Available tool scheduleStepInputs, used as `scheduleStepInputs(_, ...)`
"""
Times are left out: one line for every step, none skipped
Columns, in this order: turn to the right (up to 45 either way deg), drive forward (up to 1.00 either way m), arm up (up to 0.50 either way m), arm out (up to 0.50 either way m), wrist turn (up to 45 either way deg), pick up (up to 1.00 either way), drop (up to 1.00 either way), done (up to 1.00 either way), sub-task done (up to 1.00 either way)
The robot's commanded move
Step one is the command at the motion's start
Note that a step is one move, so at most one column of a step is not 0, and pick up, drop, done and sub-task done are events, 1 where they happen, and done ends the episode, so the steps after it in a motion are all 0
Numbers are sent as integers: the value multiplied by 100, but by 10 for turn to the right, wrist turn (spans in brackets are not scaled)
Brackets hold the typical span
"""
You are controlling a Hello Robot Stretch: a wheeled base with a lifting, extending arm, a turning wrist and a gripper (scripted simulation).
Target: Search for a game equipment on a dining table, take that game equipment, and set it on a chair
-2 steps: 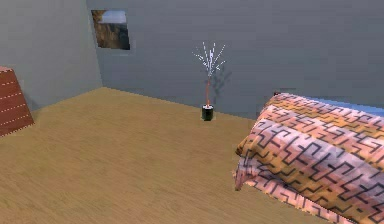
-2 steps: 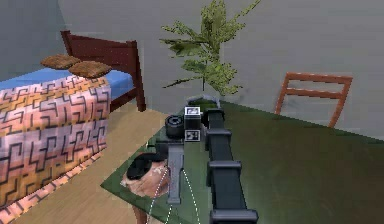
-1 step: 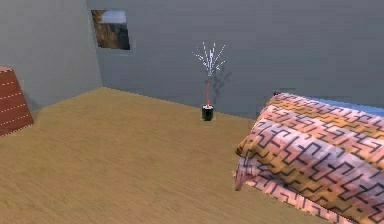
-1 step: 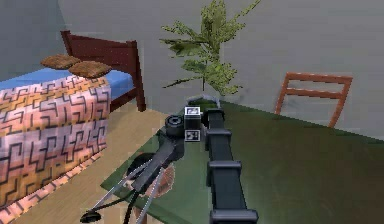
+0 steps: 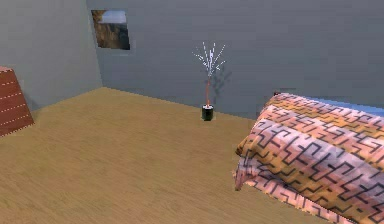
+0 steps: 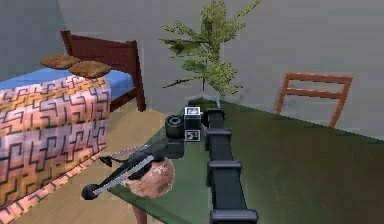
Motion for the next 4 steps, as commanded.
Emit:
scheduleStepInputs(0, 0, 0, 0, 450, 0, 0, 0, 0)
scheduleStepInputs(0, 0, 0, 0, 30, 0, 0, 0, 0)
scheduleStepInputs(0, 0, -30, 0, 0, 0, 0, 0, 0)
scheduleStepInputs(0, 0, 0, 0, 0, 100, 0, 0, 0)
